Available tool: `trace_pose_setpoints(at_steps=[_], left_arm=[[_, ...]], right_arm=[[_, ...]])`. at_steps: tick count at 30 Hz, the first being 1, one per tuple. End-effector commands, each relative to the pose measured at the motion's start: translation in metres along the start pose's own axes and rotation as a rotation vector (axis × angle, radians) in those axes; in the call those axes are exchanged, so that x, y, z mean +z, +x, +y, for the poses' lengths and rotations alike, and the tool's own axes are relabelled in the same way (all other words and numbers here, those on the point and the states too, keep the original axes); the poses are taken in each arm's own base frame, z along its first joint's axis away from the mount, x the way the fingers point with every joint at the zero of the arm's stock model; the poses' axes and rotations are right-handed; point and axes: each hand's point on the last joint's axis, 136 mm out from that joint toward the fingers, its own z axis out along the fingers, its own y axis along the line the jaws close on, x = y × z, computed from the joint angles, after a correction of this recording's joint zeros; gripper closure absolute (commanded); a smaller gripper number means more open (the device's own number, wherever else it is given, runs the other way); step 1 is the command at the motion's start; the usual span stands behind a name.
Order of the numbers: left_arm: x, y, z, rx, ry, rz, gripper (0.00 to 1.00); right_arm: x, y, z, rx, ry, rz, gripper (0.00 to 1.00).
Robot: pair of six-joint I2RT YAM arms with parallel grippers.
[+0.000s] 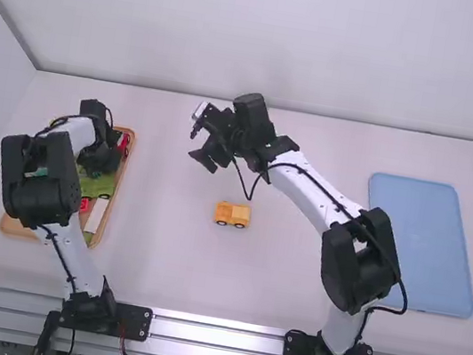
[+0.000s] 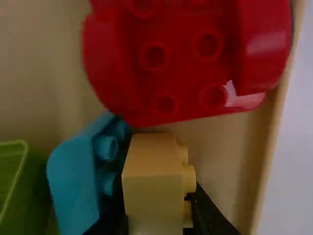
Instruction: Assemble lego blocks to make yellow taxi
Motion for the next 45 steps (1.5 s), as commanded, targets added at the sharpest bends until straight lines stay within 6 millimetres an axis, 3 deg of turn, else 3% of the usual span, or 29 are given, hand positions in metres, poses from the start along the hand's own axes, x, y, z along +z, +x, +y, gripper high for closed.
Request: trace_pose_setpoints(at_steps=[1,2,4,6,8,9,11,13,14,16,21,27,32,37,45], left_arm=[[-0.047,-0.023,0.011,-0.053,-0.044,-0.132,0.98],[-0.051,-0.025,0.01,-0.051,-0.044,-0.146,0.98],[-0.086,-0.035,-0.003,-0.019,-0.032,-0.272,0.98],[-0.104,-0.036,-0.013,0.023,-0.034,-0.344,0.97],[-0.135,-0.042,-0.052,0.157,0.026,-0.521,0.96],[-0.135,-0.042,-0.052,0.157,0.026,-0.521,0.96],[-0.161,-0.045,-0.1,0.275,0.123,-0.702,0.97],[-0.179,-0.041,-0.137,0.338,0.187,-0.824,0.95],[-0.181,-0.041,-0.141,0.345,0.195,-0.84,0.94],[-0.192,-0.037,-0.175,0.371,0.246,-0.943,0.92],[-0.196,-0.03,-0.22,0.433,0.313,-1.046,0.93],[-0.196,-0.04,-0.245,0.362,0.413,-1.103,0.97],[-0.2,-0.041,-0.281,0.434,0.555,-1.161,0.98],[-0.191,-0.043,-0.298,0.431,0.594,-1.166,0.98],[-0.198,-0.048,-0.304,0.402,0.633,-1.211,0.98]], right_arm=[[-0.018,-0.018,-0.025,0.091,0.068,-0.048,0.01],[-0.019,-0.018,-0.028,0.104,0.072,-0.052,0.02],[-0.026,-0.016,-0.037,0.184,0.048,-0.079,0.01],[-0.031,-0.016,-0.037,0.213,0.003,-0.104,0.02],[-0.04,-0.019,-0.035,0.248,-0.084,-0.152,0.01],[-0.04,-0.019,-0.035,0.248,-0.084,-0.152,0.01],[-0.047,-0.02,-0.036,0.293,-0.13,-0.18,0.02],[-0.05,-0.018,-0.036,0.336,-0.162,-0.195,0.1],[-0.05,-0.018,-0.035,0.341,-0.168,-0.198,0.1],[-0.047,-0.013,-0.031,0.382,-0.202,-0.238,0.14],[-0.041,-0.002,-0.019,0.446,-0.25,-0.345,0.18],[-0.045,0.023,-0.021,0.525,-0.229,-0.405,0.21],[-0.045,0.035,-0.013,0.542,-0.23,-0.423,0.21],[-0.045,0.034,-0.011,0.555,-0.238,-0.431,0.25],[-0.044,0.037,-0.01,0.565,-0.238,-0.42,0.34]])
